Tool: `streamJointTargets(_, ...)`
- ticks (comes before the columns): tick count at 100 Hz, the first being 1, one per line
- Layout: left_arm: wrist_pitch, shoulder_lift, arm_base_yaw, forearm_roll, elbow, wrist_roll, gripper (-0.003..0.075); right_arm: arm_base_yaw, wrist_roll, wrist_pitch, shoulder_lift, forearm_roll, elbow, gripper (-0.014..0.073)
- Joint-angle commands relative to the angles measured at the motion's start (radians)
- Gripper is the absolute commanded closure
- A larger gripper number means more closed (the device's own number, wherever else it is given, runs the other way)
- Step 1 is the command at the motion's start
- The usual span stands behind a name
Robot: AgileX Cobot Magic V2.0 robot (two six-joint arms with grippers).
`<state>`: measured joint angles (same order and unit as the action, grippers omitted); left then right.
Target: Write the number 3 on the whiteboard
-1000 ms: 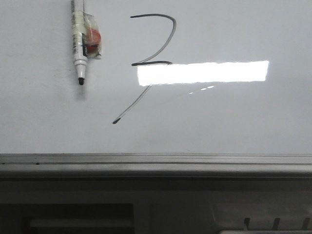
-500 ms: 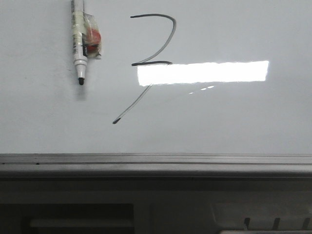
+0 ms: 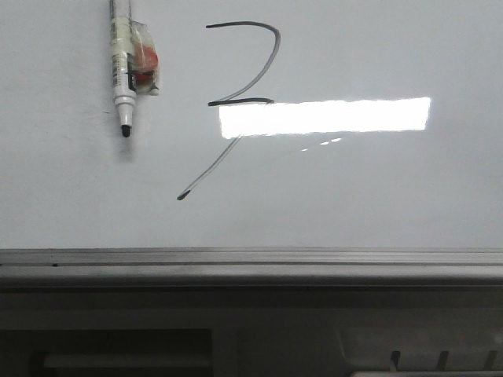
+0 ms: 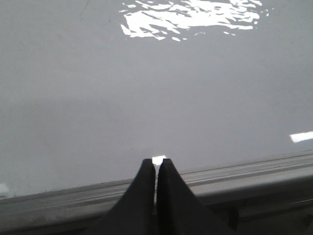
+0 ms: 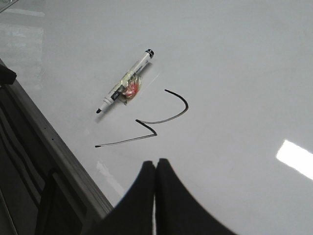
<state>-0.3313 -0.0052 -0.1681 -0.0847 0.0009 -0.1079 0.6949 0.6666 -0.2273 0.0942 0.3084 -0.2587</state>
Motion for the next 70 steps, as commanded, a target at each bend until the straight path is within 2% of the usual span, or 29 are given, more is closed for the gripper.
streamJointTargets(1,0.052,-0.023,0.000,0.000,0.011,0.012,0.0741,-0.006,0.001,0.081,0.009,-0.006,-0.027,0.0655)
streamJointTargets(70,0.052,-0.023,0.000,0.000,0.011,0.012,0.0741,-0.006,0.001,0.094,0.009,-0.006,0.006,0.0655)
